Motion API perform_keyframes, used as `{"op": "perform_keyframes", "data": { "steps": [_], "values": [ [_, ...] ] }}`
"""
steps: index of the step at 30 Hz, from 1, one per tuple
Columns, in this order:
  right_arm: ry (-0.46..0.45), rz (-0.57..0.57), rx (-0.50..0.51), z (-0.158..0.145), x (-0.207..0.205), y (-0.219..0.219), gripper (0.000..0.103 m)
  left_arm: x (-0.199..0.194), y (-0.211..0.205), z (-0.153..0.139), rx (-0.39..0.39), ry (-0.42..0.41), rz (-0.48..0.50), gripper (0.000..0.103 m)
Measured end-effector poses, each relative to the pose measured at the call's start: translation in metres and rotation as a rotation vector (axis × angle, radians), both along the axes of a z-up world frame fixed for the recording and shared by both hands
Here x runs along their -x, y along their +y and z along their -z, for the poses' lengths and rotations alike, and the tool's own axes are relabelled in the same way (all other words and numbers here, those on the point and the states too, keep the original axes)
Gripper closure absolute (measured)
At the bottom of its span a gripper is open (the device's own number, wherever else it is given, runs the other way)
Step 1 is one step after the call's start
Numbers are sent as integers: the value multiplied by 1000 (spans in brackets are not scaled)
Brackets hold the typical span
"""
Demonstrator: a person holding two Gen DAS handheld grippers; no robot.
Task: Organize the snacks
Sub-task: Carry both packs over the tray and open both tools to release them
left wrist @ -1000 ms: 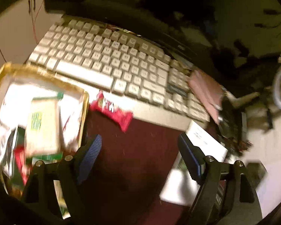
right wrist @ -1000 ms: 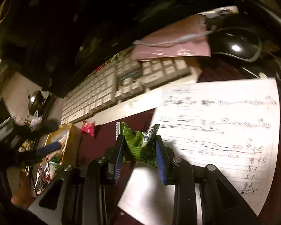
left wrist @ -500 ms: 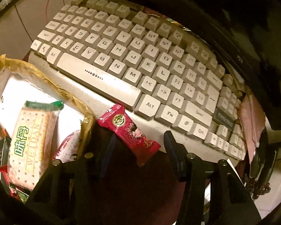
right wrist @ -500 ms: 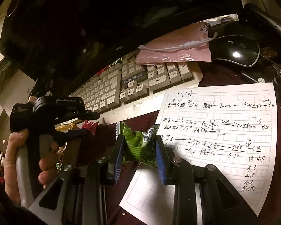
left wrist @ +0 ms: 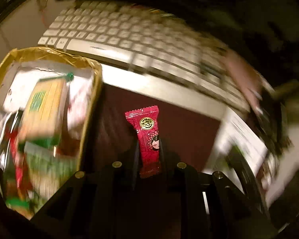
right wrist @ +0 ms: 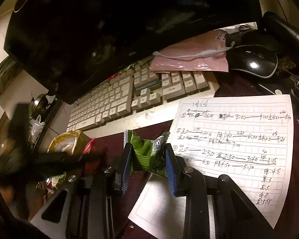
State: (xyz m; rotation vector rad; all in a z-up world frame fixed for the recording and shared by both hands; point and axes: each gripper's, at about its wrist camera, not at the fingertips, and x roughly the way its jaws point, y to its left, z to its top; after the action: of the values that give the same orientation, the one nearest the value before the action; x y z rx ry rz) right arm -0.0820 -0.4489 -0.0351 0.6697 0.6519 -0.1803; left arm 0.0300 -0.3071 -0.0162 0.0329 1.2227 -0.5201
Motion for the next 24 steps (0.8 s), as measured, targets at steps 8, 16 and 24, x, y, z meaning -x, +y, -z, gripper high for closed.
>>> {"op": "perform_keyframes", "data": {
  "steps": [8,16,24],
  "values": [
    [-64,-130,32,-13,-1,22,72,42,95,-53,142,-103,27,82],
    [-119,-306,32,-51,-16,70,72,-13,183,-82,75,-238,-168,82],
    [-51,-450,54,-76,-98,154,72,-72,172,-59,13,-196,-132,82]
  ]
}}
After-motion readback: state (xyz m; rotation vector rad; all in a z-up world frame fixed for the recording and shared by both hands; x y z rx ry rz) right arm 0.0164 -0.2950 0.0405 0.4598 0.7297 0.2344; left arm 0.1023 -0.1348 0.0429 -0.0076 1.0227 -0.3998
